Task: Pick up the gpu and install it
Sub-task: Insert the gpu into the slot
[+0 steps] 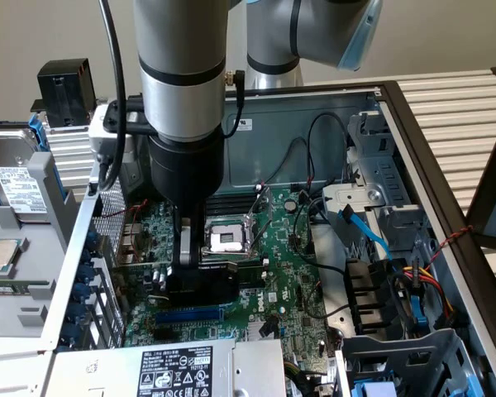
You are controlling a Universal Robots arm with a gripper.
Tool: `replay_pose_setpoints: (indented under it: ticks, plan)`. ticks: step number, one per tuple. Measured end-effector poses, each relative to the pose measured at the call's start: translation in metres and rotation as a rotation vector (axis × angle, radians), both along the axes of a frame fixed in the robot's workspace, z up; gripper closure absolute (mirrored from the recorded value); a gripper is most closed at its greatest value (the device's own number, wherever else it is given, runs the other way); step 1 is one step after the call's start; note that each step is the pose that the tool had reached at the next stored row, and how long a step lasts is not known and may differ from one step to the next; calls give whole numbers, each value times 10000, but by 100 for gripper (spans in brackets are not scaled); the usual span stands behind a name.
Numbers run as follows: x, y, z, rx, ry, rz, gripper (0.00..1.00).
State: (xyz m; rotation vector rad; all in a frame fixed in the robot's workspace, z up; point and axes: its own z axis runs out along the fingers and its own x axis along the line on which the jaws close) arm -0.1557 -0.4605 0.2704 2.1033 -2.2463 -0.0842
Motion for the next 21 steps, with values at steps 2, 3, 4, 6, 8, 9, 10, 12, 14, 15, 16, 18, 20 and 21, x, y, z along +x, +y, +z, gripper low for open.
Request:
replay_pose_setpoints:
  ticks: [2, 3, 4, 6, 8, 9, 10, 12, 14, 15, 16, 18, 20, 21]
  plan:
    - [-12, 0, -6, 1, 0, -29, 73]
    - [-18, 0, -8, 1, 1, -43, 73]
    - [-21, -3, -9, 0, 1, -55, 73]
    - [-22, -6, -16, 1, 0, -86, 73]
    - [-23, -8, -22, 1, 1, -114, 73]
    - [-23, -8, -24, -1, 2, -124, 73]
    - [-23, -8, -25, -2, 3, -126, 73]
    - [-22, -8, -26, -1, 2, -126, 73]
    - [-22, -8, -26, 0, 1, -126, 73]
    - [-22, -8, -27, 1, 1, -127, 73]
    - [-21, -2, -29, -1, -1, -126, 73]
    - [-22, 13, -30, -33, 1, -126, 73]
    - [-22, 15, -30, -47, 0, -126, 73]
    - [-22, 14, -30, -49, 0, -125, 73]
